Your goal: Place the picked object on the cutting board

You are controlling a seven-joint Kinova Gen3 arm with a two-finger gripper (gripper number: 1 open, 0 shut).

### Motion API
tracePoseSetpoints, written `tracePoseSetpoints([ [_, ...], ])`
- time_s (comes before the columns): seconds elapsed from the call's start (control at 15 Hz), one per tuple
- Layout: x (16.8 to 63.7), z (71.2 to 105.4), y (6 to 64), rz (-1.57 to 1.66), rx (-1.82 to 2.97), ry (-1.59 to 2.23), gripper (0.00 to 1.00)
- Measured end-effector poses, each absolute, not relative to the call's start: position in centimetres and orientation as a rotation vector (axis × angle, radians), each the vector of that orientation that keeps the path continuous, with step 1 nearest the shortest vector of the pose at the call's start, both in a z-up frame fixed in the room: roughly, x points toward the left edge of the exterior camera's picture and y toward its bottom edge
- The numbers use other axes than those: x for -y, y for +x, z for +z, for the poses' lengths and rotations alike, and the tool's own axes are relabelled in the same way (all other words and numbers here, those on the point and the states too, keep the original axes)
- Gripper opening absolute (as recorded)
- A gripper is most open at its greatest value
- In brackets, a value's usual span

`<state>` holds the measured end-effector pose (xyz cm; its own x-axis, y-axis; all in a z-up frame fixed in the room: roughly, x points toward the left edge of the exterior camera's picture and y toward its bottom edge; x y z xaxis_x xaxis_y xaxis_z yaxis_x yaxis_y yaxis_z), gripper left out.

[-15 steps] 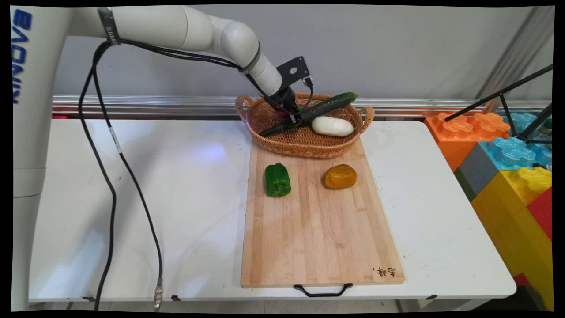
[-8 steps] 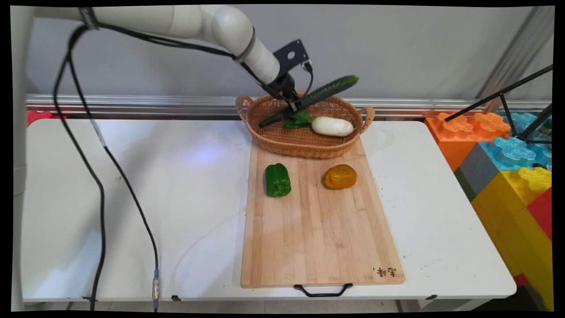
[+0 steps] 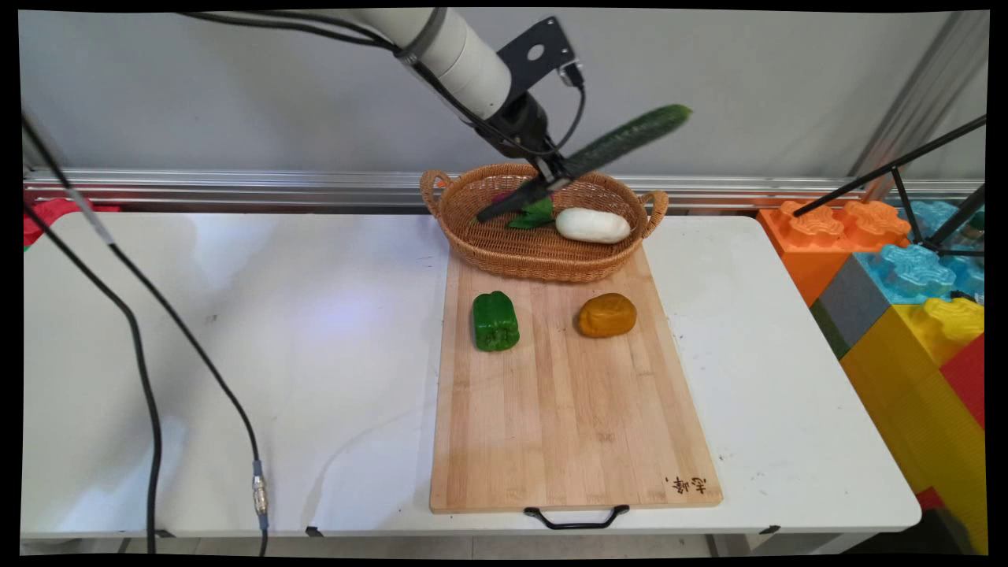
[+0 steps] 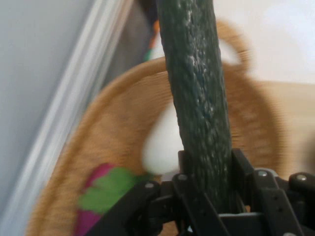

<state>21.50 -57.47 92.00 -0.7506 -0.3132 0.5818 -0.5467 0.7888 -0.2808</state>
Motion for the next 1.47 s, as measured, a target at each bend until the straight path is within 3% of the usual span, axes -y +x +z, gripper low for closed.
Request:
tracePoseSetpoints([
  [0.47, 47.3, 93.7, 16.9, 0.3, 2.524, 0.588, 0.0],
  [0.87, 42.0, 88.4, 15.3, 0.139, 2.602, 0.628, 0.0],
  [1.47, 40.7, 82.3, 13.8, 0.072, 2.641, 0.664, 0.0],
])
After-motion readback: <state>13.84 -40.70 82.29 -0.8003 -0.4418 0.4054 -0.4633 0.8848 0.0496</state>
